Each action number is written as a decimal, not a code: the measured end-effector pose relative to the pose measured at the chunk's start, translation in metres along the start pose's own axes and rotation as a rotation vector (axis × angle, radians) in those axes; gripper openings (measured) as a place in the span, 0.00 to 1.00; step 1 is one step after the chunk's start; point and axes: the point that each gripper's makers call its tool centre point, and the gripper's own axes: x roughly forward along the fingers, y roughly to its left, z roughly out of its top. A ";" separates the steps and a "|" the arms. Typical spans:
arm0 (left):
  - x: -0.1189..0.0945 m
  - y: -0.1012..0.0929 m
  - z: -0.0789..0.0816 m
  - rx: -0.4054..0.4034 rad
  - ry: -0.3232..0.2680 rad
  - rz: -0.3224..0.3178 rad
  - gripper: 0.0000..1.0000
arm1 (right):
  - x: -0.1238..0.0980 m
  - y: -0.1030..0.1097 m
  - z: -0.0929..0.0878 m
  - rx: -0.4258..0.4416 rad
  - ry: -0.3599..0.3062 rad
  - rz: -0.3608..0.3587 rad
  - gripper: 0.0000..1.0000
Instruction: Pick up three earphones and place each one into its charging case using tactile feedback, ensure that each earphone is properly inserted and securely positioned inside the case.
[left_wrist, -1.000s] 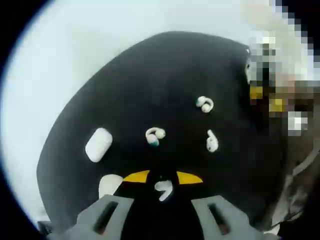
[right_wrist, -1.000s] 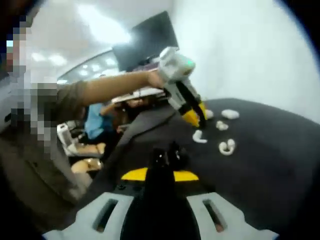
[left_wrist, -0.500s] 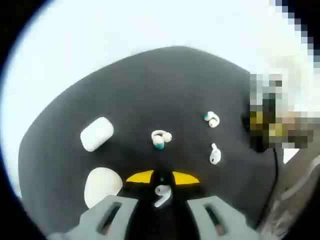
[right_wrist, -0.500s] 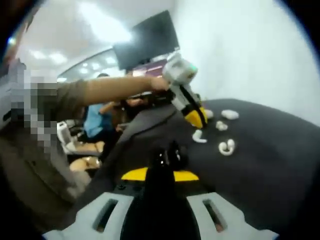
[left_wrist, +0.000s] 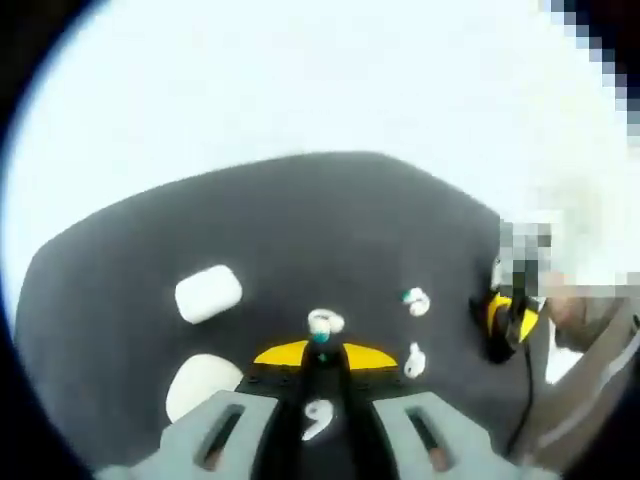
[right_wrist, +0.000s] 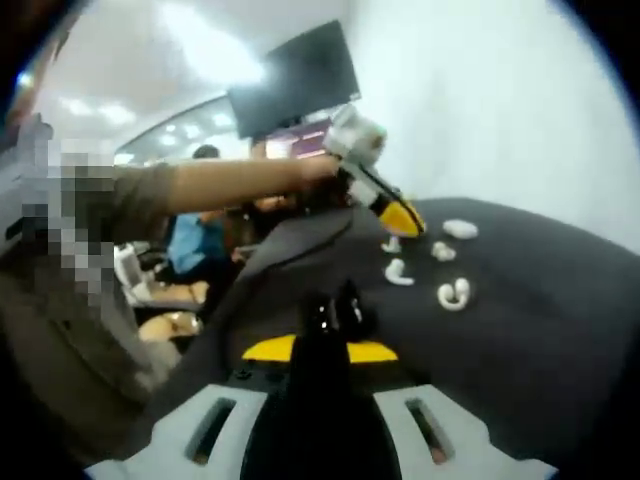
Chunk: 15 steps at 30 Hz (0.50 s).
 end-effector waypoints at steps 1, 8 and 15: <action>-0.001 -0.006 0.002 0.015 -0.005 -0.010 0.10 | 0.000 0.000 0.000 0.000 0.000 0.000 0.18; 0.002 -0.060 0.023 0.008 -0.095 -0.125 0.10 | 0.000 0.006 -0.002 -0.077 0.019 0.010 0.18; 0.033 -0.127 0.003 -0.044 -0.018 -0.248 0.10 | 0.003 0.026 -0.004 -0.153 0.034 0.084 0.18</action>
